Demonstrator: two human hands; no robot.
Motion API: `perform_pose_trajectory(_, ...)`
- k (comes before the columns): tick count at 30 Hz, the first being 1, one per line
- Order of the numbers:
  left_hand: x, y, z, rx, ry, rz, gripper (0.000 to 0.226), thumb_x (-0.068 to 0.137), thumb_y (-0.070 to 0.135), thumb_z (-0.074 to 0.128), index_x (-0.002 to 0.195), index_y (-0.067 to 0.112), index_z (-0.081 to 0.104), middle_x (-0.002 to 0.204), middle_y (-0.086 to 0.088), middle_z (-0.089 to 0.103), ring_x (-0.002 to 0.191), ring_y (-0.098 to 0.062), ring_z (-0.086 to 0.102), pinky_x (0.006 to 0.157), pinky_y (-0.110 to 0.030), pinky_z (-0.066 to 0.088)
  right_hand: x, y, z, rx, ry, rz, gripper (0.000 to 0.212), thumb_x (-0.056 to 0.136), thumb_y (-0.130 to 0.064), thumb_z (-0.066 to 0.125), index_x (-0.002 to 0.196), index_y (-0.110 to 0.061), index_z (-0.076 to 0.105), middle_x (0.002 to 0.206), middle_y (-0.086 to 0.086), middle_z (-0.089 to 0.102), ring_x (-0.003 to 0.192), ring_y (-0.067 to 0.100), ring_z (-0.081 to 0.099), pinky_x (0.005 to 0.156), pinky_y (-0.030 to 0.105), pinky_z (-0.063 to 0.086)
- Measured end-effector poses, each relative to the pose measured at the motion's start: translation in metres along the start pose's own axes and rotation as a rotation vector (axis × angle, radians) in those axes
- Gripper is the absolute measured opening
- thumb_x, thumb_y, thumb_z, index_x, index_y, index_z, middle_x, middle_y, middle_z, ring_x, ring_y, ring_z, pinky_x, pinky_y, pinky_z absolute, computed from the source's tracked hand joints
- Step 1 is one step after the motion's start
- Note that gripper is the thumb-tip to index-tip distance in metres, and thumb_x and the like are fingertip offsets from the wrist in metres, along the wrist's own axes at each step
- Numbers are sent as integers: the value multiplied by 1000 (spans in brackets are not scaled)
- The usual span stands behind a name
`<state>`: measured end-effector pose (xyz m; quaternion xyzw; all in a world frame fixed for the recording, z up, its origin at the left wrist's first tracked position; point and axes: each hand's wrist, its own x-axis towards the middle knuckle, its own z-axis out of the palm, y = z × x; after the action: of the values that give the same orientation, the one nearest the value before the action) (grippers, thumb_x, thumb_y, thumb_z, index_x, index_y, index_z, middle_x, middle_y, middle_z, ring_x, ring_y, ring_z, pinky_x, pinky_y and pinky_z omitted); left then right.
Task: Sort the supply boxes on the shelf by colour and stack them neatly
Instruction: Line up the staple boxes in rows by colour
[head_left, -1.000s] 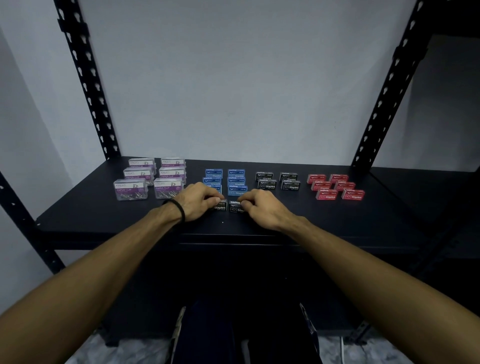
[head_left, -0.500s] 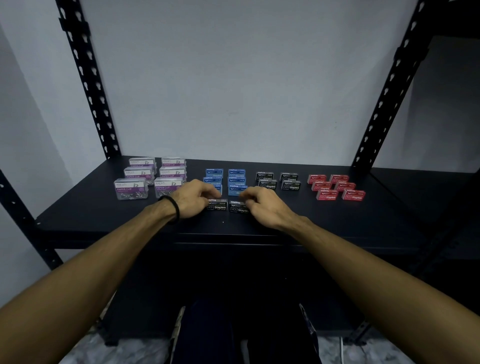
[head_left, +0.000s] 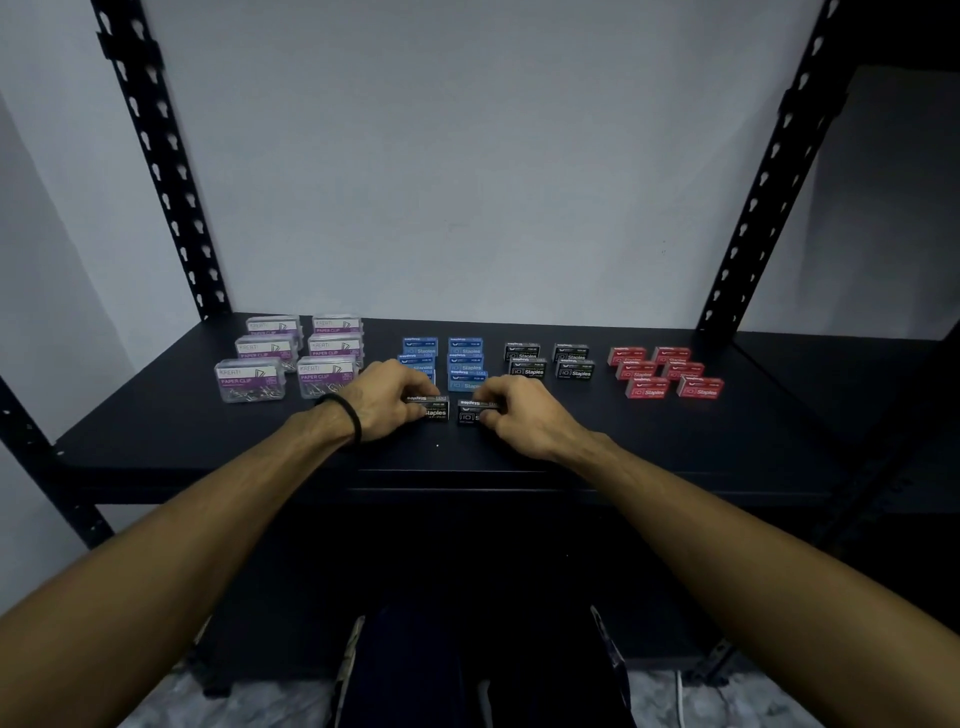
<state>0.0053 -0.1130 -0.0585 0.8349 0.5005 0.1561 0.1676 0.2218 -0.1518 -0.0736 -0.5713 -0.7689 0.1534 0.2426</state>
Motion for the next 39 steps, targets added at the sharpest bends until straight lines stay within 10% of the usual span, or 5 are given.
perform_pose_trajectory(14,44,61,11,-21,128,110,22,81,13,73,101,21,72,88,5,70,85,-11,63,80,-26,50,-6,57,-60,-81,171,196,20,90,-8,61,107,-13,70,102,3,71,96,17,65,81,24,47)
perform_pose_trajectory(39,94,106,62,247,108,68,28,89,10,61,116,18,65,118,-6,66,110,-24,59,104,-41,40,4,89,-61,-171,131,315,31,89,6,54,116,-3,66,114,11,69,102,25,65,90,37,54)
